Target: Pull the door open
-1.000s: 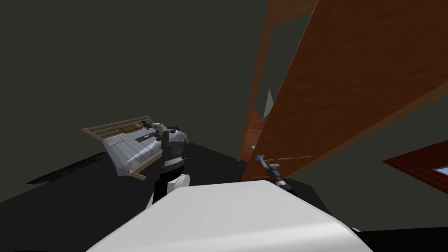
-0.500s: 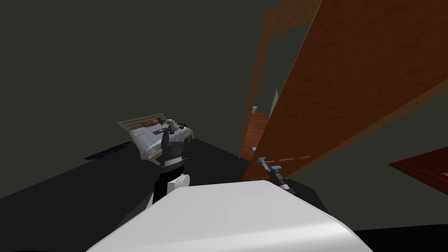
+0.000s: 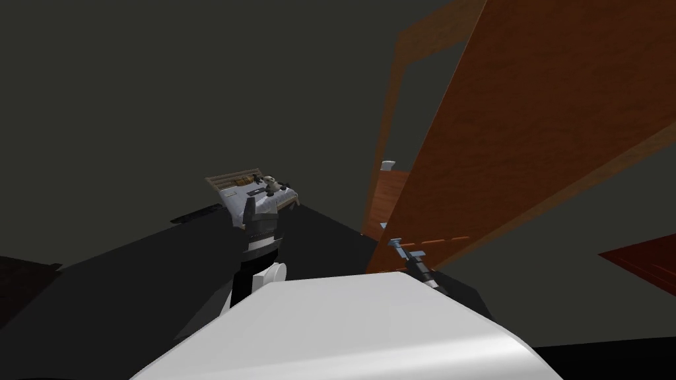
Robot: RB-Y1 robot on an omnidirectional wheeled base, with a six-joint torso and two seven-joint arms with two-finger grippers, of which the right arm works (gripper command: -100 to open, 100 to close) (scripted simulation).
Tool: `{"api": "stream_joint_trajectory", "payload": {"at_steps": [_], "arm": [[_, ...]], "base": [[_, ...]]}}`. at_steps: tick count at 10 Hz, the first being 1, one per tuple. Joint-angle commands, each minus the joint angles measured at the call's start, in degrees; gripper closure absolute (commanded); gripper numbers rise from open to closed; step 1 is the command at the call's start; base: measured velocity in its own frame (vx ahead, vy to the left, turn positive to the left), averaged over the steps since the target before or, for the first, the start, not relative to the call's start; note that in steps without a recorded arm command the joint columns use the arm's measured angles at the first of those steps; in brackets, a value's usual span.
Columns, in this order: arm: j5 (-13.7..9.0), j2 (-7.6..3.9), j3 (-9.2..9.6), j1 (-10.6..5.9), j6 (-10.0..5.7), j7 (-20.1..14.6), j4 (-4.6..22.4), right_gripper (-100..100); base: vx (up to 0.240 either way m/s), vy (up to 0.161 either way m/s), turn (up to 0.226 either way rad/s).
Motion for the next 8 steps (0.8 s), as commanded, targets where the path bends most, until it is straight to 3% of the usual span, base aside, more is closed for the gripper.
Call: {"api": "stream_joint_trajectory", "payload": {"at_steps": [1,8], "arm": [[0.62,0.64,-0.82,-1.36,0.84,0.31,0.71,100],[3.86,4.27,-5.79,-7.81,6.82,2.37,2.18,100]], "base": [[-0.244,-0.078,0.206],[-0.236,-0.073,0.169]]}}
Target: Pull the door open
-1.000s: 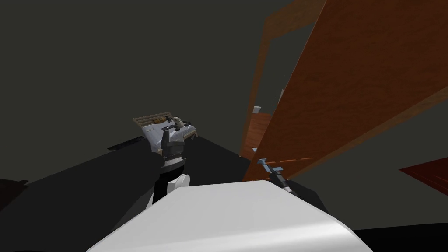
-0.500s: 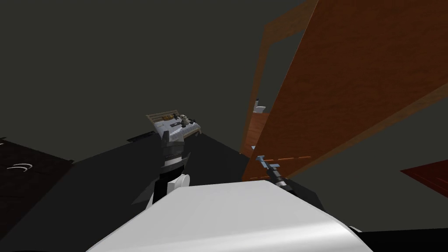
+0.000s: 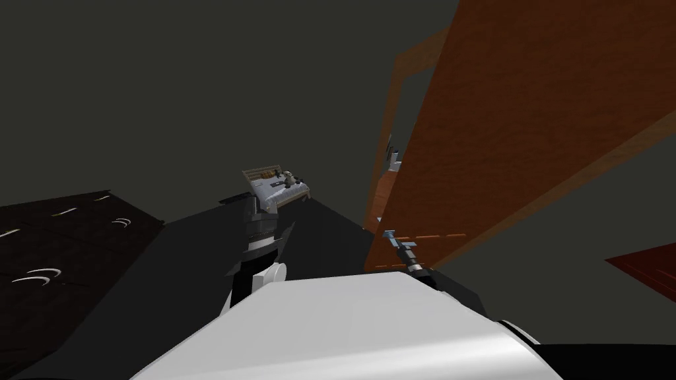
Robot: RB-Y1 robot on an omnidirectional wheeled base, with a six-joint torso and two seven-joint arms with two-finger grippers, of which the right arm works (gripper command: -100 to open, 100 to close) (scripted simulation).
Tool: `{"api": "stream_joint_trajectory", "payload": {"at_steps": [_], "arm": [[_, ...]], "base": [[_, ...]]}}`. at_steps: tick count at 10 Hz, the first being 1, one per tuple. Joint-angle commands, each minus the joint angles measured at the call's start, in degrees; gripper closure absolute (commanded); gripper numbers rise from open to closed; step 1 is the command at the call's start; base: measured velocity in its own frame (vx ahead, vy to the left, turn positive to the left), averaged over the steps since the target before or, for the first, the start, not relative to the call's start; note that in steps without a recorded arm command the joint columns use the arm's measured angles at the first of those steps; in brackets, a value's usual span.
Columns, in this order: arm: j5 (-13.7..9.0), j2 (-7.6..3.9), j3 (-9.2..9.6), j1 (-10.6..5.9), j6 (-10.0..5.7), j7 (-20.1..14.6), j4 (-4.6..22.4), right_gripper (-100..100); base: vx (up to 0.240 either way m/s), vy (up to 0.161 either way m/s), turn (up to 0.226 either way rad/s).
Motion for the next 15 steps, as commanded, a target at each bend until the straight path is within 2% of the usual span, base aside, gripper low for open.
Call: {"api": "stream_joint_trajectory", "payload": {"at_steps": [1,2,4,5,7,11,14,15], "arm": [[0.36,0.38,-0.33,0.31,1.35,0.25,-1.64,100],[1.06,1.16,-1.40,-1.06,2.63,0.69,-1.32,100],[1.74,1.93,-2.45,-2.42,3.90,1.13,-1.01,100],[1.74,1.93,-2.45,-2.42,3.90,1.13,-1.01,100],[2.82,3.15,-4.11,-4.58,5.90,1.82,-0.51,100],[4.24,4.75,-6.30,-7.41,8.54,2.72,0.14,100],[5.07,5.69,-7.57,-9.05,10.08,3.25,0.52,100],[4.91,5.51,-7.28,-8.18,10.55,3.09,-0.90,100]], "base": [[-0.122,-0.050,0.059],[-0.161,-0.055,0.158],[-0.175,-0.073,0.147],[-0.131,-0.038,0.049],[-0.194,-0.091,0.170],[-0.198,-0.061,0.110],[-0.195,-0.095,0.111],[-0.074,-0.032,0.037]]}}
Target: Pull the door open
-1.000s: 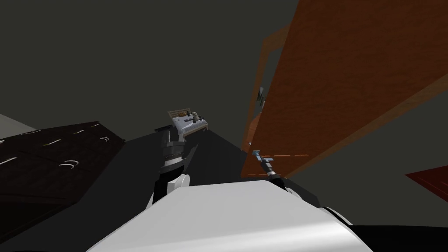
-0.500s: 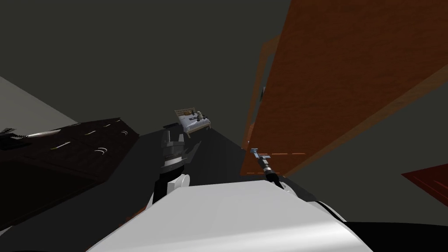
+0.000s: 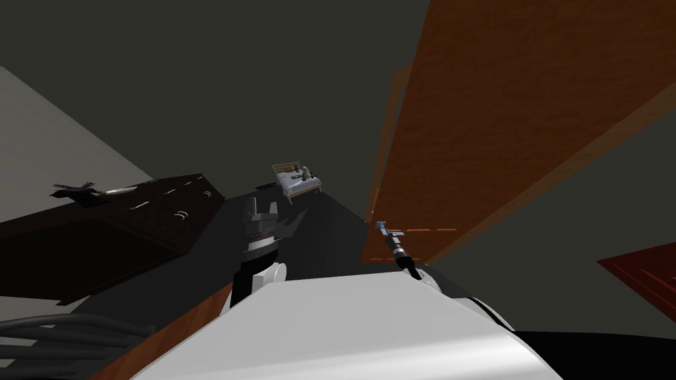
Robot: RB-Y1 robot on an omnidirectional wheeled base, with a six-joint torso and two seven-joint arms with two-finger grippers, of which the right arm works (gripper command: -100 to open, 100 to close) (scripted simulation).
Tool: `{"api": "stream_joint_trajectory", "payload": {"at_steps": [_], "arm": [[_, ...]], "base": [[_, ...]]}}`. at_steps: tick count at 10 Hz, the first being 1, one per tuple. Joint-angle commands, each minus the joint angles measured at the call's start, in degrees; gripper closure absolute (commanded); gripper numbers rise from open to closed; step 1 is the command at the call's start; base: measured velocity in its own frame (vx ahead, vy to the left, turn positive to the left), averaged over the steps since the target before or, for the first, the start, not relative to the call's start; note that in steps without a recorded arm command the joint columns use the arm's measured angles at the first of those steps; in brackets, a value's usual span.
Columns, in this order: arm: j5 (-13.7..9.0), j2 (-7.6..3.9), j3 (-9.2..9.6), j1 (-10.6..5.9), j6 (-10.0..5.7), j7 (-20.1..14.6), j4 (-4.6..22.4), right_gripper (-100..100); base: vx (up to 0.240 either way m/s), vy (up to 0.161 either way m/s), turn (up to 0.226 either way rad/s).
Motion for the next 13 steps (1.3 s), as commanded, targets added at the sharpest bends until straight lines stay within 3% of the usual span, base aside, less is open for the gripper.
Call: {"api": "stream_joint_trajectory", "payload": {"at_steps": [1,4,13], "arm": [[0.48,-0.70,0.56,0.77,-1.22,-0.95,0.01,100],[1.05,-1.54,1.24,1.70,-2.70,-2.11,0.03,100],[1.05,-1.54,1.24,1.70,-2.70,-2.11,0.03,100]], "base": [[-0.122,-0.014,0.111],[-0.037,-0.014,0.006],[0.000,0.001,0.003]]}}
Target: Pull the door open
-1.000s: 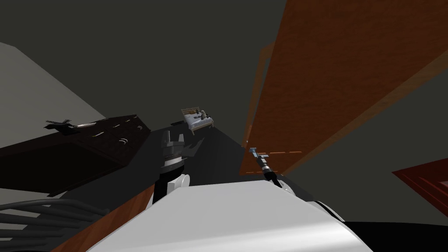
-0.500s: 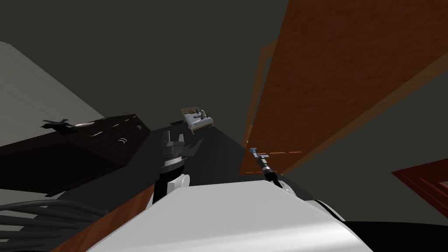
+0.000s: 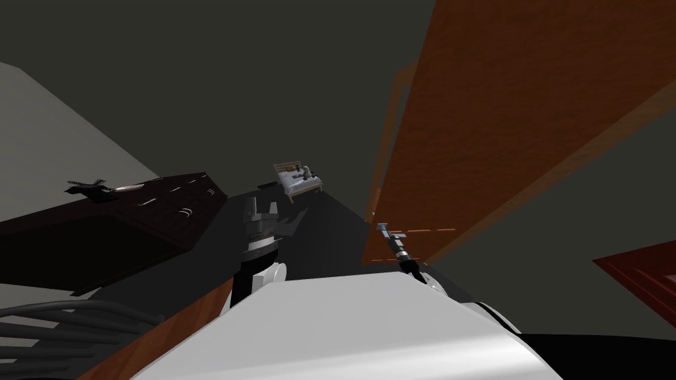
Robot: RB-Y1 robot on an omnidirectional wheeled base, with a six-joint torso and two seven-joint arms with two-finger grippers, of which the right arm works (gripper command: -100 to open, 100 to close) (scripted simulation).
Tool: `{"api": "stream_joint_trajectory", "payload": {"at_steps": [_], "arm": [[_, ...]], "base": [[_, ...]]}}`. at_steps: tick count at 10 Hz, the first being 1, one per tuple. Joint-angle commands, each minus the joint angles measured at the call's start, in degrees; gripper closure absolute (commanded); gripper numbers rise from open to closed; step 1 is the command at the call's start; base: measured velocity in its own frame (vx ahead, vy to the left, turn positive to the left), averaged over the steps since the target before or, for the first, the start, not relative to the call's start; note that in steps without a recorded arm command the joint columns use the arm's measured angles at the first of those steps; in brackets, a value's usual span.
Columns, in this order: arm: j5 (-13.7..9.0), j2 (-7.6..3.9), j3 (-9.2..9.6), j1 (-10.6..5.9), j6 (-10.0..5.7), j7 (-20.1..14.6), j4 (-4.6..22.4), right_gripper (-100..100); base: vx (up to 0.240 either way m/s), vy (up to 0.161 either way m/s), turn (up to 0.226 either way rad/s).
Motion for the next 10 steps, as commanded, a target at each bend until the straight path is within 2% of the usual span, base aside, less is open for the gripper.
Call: {"api": "stream_joint_trajectory", "payload": {"at_steps": [1,10], "arm": [[0.48,-1.08,0.54,1.59,-2.19,-1.27,0.04,100],[0.48,-1.08,0.54,1.59,-2.19,-1.27,0.04,100]], "base": [[0.005,0.015,0.041],[0.000,-0.001,-0.002]]}}
